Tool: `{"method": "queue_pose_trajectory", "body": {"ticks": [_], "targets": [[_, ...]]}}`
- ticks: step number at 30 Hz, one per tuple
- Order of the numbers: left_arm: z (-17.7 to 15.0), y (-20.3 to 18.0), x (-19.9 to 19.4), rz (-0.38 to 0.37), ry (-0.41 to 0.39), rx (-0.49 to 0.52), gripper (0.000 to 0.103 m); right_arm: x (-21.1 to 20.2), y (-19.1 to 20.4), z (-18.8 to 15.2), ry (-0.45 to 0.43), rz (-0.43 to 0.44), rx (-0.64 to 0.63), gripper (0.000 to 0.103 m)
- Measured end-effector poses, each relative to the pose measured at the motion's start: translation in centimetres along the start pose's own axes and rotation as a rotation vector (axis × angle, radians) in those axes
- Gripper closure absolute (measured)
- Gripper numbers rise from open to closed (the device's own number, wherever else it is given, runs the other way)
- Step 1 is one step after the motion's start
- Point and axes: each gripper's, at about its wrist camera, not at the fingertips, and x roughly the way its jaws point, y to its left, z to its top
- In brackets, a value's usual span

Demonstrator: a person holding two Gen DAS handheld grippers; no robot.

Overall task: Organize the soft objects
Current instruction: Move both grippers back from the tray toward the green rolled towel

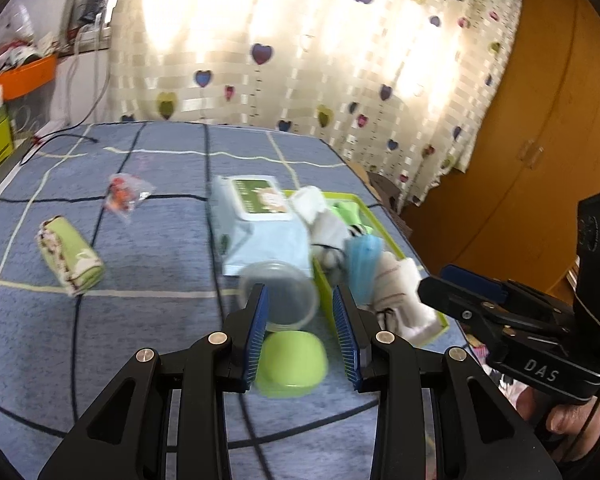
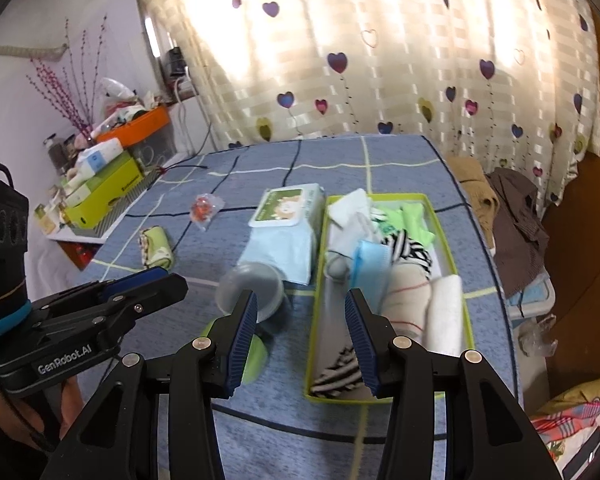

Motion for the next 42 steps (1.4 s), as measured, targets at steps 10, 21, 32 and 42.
{"method": "queue_pose_trajectory", "body": {"ticks": [10, 21, 32, 42], "targets": [[-0.2, 6.1, -1.0, 0.051, -0.009, -0.128, 0.068, 2.7, 3.8, 0.9, 0.042, 0.045, -0.060, 0.057], [-0.4, 11.7, -2.3, 0.070, -0.040, -0.236, 0.065, 5.3, 7.7, 2.3, 0.061, 0.089, -0.127, 0.048], [-0.4, 16.9, -1.6, 0.112, -0.045, -0.352, 0.055, 8.8, 11.4, 3.8, 0.094, 0.135, -0.195, 0.048], [-0.1, 22.1, 1.7, 0.178, -0.004, -0.489, 0.054, 11.4, 13.1, 4.9, 0.124, 0.150, -0.231, 0.048]]}}
